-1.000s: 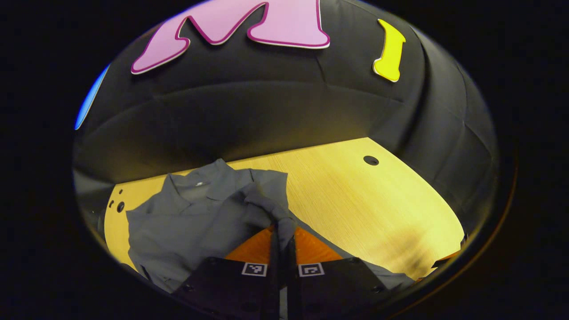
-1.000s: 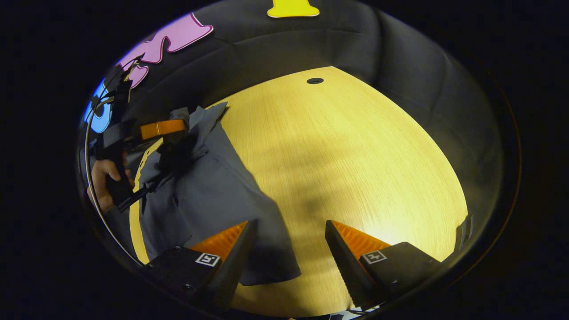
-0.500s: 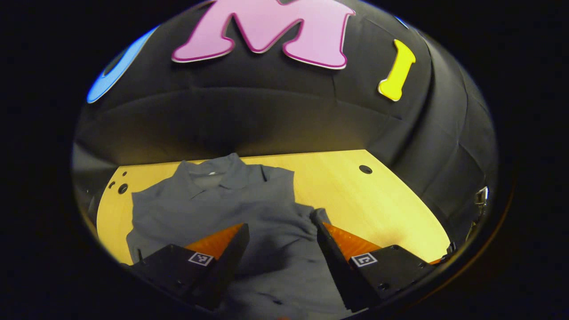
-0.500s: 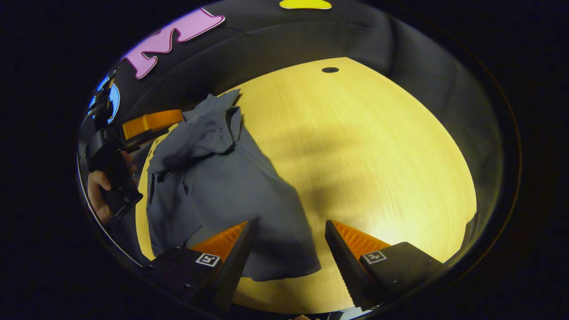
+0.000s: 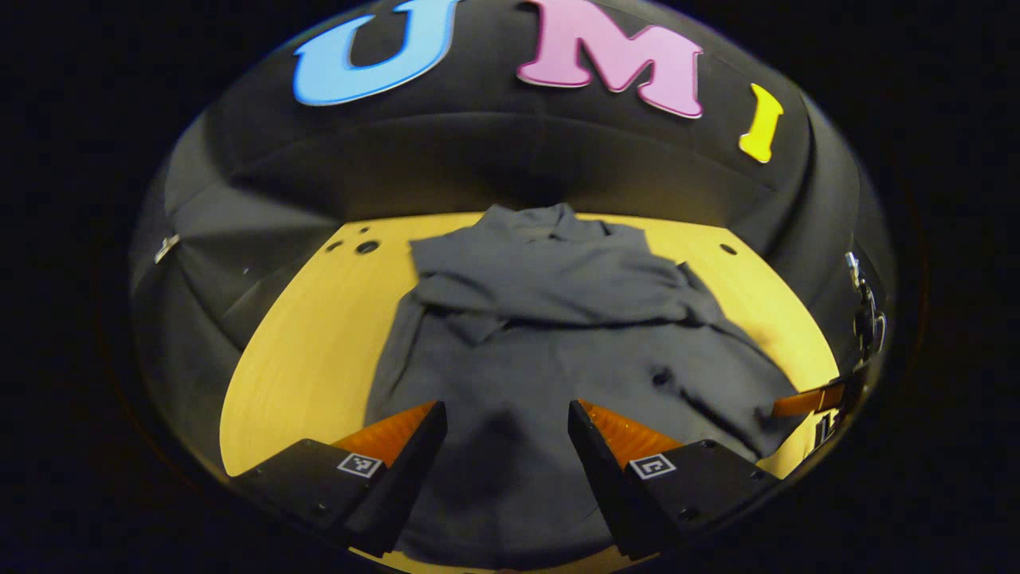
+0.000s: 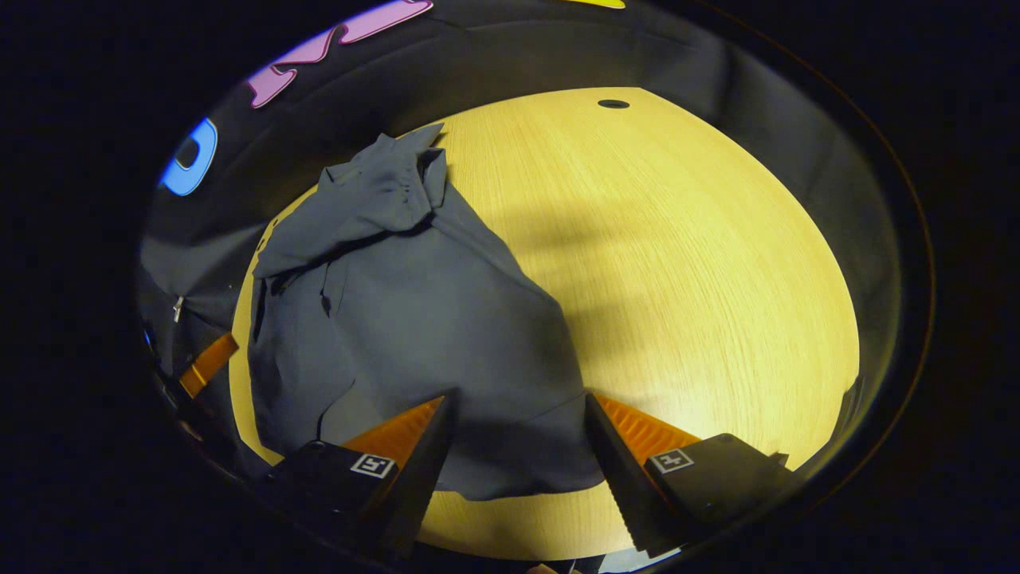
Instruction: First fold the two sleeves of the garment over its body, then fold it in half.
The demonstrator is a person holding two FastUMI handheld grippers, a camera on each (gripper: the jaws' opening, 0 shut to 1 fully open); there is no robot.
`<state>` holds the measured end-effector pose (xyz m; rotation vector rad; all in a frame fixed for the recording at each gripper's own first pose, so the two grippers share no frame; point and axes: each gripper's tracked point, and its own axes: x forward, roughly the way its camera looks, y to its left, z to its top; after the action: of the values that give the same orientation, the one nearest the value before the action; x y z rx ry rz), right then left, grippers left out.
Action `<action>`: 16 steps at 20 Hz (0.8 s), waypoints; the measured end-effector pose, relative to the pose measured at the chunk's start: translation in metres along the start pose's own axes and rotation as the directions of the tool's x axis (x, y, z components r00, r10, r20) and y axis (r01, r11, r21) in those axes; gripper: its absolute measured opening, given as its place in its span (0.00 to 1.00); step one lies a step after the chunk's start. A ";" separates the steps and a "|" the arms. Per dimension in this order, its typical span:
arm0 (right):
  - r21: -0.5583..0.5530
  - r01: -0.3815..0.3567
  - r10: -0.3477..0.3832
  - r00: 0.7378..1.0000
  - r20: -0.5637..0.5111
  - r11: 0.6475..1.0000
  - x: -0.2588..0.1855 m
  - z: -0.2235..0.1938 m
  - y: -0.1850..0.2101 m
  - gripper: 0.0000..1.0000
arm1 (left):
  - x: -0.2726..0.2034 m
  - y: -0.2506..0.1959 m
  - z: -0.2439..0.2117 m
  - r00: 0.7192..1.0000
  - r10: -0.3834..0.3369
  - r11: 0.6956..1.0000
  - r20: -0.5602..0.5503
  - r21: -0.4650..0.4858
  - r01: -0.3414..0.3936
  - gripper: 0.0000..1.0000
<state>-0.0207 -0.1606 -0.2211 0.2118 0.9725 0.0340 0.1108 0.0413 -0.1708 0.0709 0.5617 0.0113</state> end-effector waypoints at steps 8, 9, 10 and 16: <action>-0.144 -0.004 -0.001 0.999 -0.036 0.990 0.003 -0.024 0.050 0.99 | -0.034 0.077 -0.100 0.986 0.118 0.985 -0.117 -0.109 -0.131 0.97; -0.170 -0.002 -0.006 0.999 -0.041 0.985 0.004 -0.028 0.055 0.99 | -0.034 0.081 -0.105 0.985 0.117 0.984 -0.124 -0.122 -0.132 0.97; -0.200 0.009 -0.017 0.999 -0.041 0.980 0.005 -0.032 0.060 0.99 | -0.033 0.082 -0.109 0.985 0.114 0.982 -0.132 -0.134 -0.131 0.97; -0.353 0.101 -0.124 0.991 -0.041 0.930 0.013 -0.045 0.065 1.00 | -0.028 0.070 -0.120 0.986 0.051 0.981 -0.157 -0.179 -0.079 0.97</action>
<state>-0.0458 -0.0885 -0.2436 -0.1758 1.0227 0.1089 0.0238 0.1176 -0.2523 -0.0934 0.7077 0.1336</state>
